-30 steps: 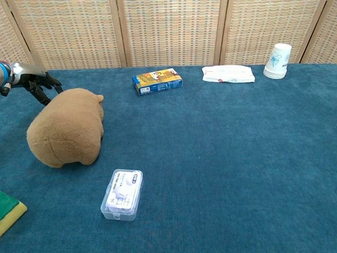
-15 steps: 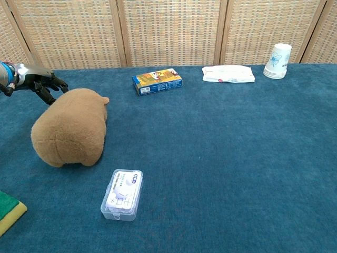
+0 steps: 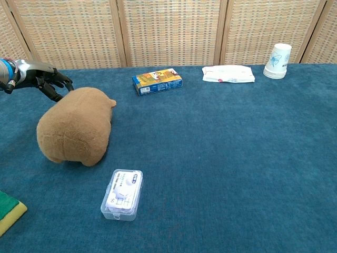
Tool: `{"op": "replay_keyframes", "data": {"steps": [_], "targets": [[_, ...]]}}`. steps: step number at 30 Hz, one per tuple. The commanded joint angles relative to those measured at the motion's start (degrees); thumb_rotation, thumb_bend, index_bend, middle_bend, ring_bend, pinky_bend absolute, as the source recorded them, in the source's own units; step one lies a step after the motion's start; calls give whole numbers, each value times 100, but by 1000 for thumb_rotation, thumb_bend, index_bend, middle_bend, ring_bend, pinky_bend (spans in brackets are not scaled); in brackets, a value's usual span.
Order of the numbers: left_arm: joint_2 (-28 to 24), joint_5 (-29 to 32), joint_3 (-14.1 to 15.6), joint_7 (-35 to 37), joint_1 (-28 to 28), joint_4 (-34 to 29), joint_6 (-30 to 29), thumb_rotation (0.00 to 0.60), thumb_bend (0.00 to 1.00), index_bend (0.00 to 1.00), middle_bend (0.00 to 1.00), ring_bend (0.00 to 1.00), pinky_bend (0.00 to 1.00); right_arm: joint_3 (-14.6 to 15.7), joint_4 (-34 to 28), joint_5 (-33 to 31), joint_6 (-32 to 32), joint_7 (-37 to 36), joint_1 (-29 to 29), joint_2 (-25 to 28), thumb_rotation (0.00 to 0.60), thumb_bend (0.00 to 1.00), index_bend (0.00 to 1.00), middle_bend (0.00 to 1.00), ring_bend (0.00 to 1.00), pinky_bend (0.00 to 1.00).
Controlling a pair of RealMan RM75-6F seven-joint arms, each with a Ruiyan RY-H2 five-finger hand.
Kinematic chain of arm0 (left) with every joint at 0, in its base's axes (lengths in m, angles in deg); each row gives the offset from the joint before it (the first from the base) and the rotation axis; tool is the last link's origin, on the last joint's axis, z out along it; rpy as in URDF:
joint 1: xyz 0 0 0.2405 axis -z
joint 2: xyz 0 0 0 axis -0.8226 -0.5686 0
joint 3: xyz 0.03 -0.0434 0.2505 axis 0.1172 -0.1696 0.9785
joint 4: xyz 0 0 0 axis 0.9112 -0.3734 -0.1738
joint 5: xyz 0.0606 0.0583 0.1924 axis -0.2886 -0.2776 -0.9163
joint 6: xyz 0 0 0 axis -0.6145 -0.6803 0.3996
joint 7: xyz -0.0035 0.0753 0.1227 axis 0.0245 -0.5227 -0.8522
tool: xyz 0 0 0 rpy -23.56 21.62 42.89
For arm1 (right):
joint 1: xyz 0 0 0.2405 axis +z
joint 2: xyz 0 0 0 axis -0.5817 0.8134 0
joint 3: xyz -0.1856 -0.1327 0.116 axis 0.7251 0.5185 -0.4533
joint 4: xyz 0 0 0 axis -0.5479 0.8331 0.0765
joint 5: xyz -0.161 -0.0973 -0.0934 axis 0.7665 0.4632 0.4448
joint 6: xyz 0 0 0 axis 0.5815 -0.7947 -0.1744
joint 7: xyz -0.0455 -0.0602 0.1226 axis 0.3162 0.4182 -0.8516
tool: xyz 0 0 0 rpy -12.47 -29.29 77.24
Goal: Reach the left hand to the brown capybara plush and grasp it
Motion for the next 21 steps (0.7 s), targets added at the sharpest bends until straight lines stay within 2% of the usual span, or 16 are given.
{"op": "replay_keyframes", "data": {"steps": [1, 12, 21], "targets": [[-21, -12, -16, 42, -9, -31, -18, 600, 416, 464, 0, 0, 0, 3, -12, 9, -14, 3, -7, 7, 600, 142, 142, 0, 0, 0], [-27, 20, -46, 142, -15, -77, -149, 600, 416, 481, 0, 0, 0, 15, -47, 10, 3, -9, -9, 28, 600, 142, 142, 0, 0, 0], [71, 79, 33, 118, 24, 1, -146, 600, 490, 514, 0, 0, 0, 21, -82, 16, -2, -36, -18, 57, 600, 142, 145, 0, 0, 0]]}}
